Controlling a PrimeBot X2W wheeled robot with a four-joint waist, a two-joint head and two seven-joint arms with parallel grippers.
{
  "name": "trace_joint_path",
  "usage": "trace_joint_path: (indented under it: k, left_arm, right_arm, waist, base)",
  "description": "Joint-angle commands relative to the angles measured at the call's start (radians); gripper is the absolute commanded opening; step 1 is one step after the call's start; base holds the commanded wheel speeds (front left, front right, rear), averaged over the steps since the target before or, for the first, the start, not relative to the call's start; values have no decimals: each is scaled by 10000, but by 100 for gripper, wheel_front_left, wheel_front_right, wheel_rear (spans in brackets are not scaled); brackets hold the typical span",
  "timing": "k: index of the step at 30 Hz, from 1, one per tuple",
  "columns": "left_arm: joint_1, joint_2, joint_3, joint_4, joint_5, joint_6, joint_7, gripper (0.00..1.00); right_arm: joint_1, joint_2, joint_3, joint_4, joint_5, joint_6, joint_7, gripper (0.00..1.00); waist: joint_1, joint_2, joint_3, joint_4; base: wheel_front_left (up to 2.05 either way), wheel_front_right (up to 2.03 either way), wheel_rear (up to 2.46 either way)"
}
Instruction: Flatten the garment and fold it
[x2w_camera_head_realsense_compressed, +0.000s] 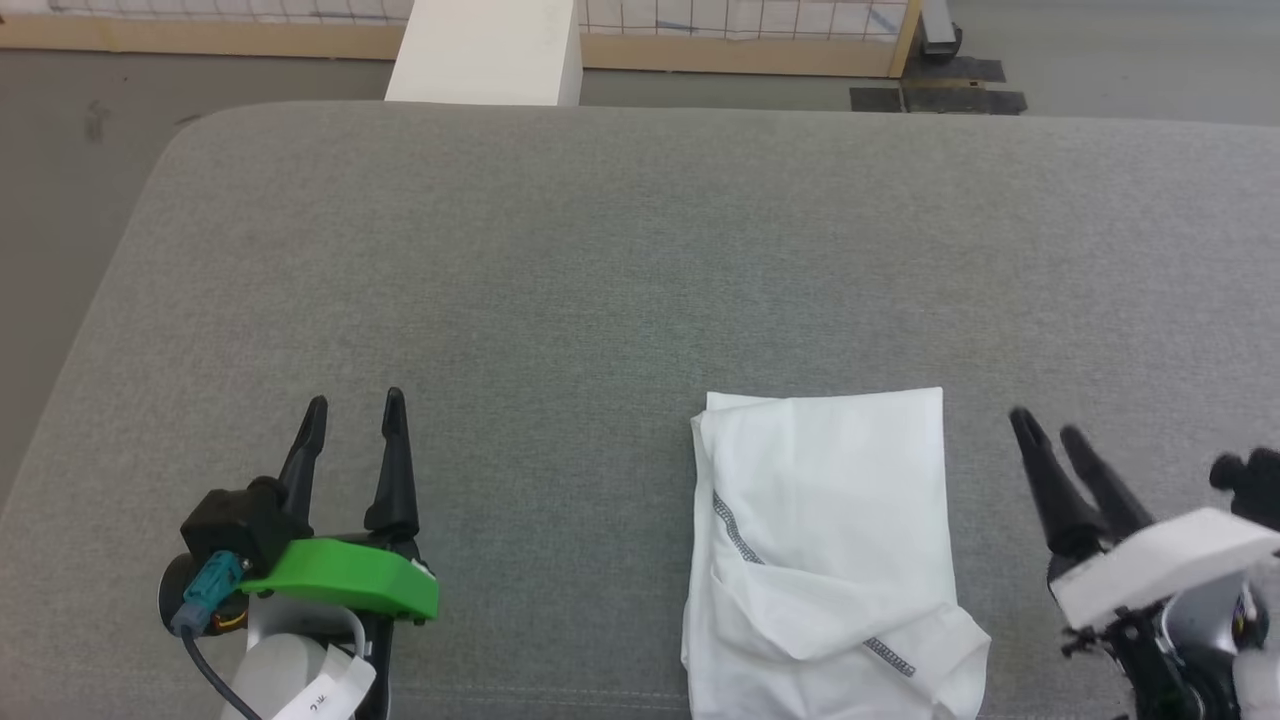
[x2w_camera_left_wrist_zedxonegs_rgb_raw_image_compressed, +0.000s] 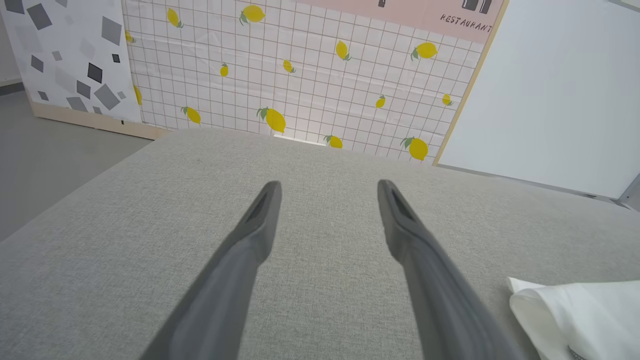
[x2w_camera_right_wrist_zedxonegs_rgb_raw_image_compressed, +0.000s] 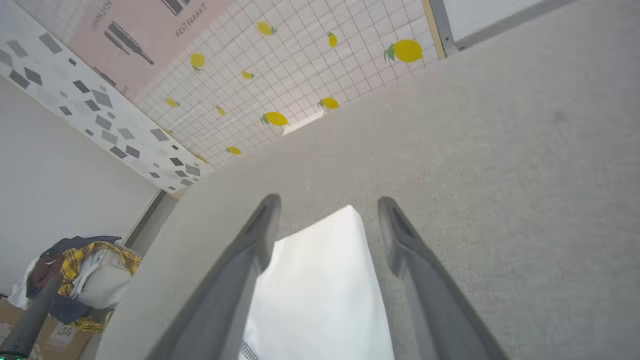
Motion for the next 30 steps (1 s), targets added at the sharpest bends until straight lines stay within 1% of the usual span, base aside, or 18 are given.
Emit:
trace_joint_path:
  k: [1, 2, 6, 10, 18, 21, 23, 25, 26, 30]
  left_arm:
    - [113, -27, 30, -46, -71, -70, -38, 100]
    - [122, -27, 35, -62, -68, -70, -38, 100]
    - [127, -28, 48, -87, -65, -70, -38, 100]
    - [114, -28, 69, -89, -74, -70, -38, 100]
    - [-10, -28, 78, -102, -68, -71, -38, 100]
    - [-28, -28, 82, -127, -65, -71, -38, 100]
    - [-45, -28, 92, -132, -60, -71, -38, 100]
    - [-65, -28, 97, -138, -62, -71, -38, 100]
    - [-76, -28, 98, -142, -64, -71, -38, 100]
    - [-93, -28, 196, -209, -48, -70, -38, 100]
  right_arm:
    - [167, 3, -137, 395, 678, -13, 118, 100]
    - [215, 3, -247, 778, 1206, -13, 305, 100]
    - [186, 3, -305, 2024, 2625, -13, 1248, 100]
    - [-8, 3, -116, 2860, 3617, -13, 2247, 100]
    - [-469, 3, 126, 3900, 3855, -13, 3477, 100]
    - [-672, 3, 319, 4155, 3608, -13, 3907, 100]
    - [-787, 3, 448, 4215, 3110, -13, 4258, 40]
    - [-891, 3, 419, 4098, 2445, -13, 4352, 7]
    - [-959, 3, 367, 3984, 2013, -13, 4341, 0]
    - [-1320, 3, 210, 3317, 424, -13, 4276, 0]
  waist:
    - [0, -1, -23, -74]
    - [0, -1, -13, -89]
    - [0, -1, 49, -102]
    - [0, -1, 117, -57]
    - [0, -1, 314, 147]
    - [0, -1, 384, 208]
    - [0, -1, 417, 250]
    - [0, -1, 447, 291]
    - [0, -1, 463, 308]
    - [0, -1, 575, 239]
  base:
    - [0, 0, 0]
    - [0, 0, 0]
    - [0, 0, 0]
    - [0, 0, 0]
    - [0, 0, 0]
    - [0, 0, 0]
    - [0, 0, 0]
    - [0, 0, 0]
    - [0, 0, 0]
    - [0, 0, 0]
